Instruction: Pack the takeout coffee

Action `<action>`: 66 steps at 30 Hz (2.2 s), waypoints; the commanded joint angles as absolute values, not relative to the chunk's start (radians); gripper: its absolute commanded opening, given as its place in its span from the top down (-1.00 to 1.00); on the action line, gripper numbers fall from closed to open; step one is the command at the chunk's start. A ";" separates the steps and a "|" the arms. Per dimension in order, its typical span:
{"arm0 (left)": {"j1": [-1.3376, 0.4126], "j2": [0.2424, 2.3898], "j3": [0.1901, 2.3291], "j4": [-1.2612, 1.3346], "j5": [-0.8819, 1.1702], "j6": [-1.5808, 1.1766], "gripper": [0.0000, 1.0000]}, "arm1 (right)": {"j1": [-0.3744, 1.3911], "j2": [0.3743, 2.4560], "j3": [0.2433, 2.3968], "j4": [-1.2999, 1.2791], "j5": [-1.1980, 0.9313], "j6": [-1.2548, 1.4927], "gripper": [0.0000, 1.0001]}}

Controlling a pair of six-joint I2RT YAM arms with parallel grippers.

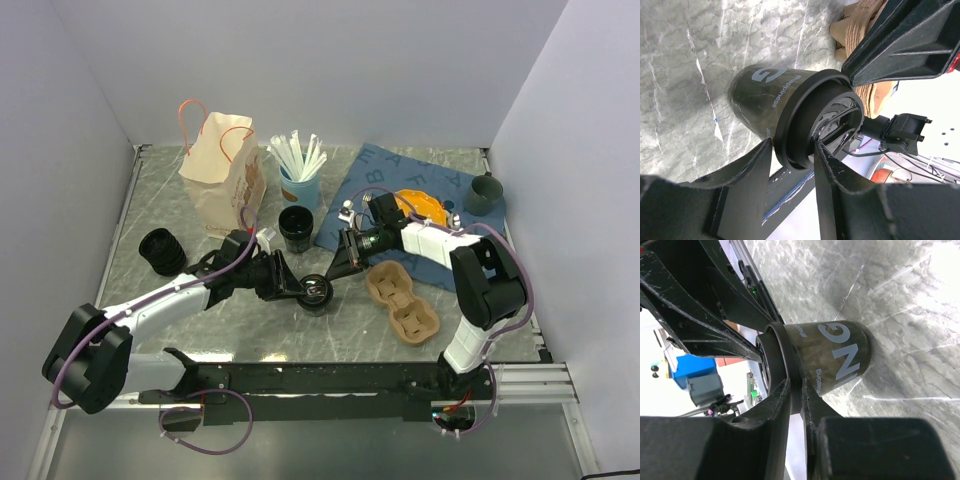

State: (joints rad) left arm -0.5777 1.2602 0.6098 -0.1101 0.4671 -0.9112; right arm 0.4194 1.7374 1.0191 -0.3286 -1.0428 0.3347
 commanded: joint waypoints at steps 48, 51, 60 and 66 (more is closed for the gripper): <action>-0.653 1.391 0.577 -0.364 0.196 -0.856 0.17 | 0.440 1.476 0.974 -0.497 -0.770 0.396 0.24; -0.655 1.394 0.577 -0.361 0.198 -0.859 0.17 | 0.440 1.463 0.948 -0.489 -0.753 0.402 0.24; -0.664 1.404 0.583 -0.356 0.198 -0.870 0.17 | 0.451 1.466 0.876 -0.399 -0.798 0.423 0.23; -0.672 1.413 0.592 -0.362 0.193 -0.874 0.17 | 0.449 1.480 0.848 -0.370 -0.807 0.428 0.24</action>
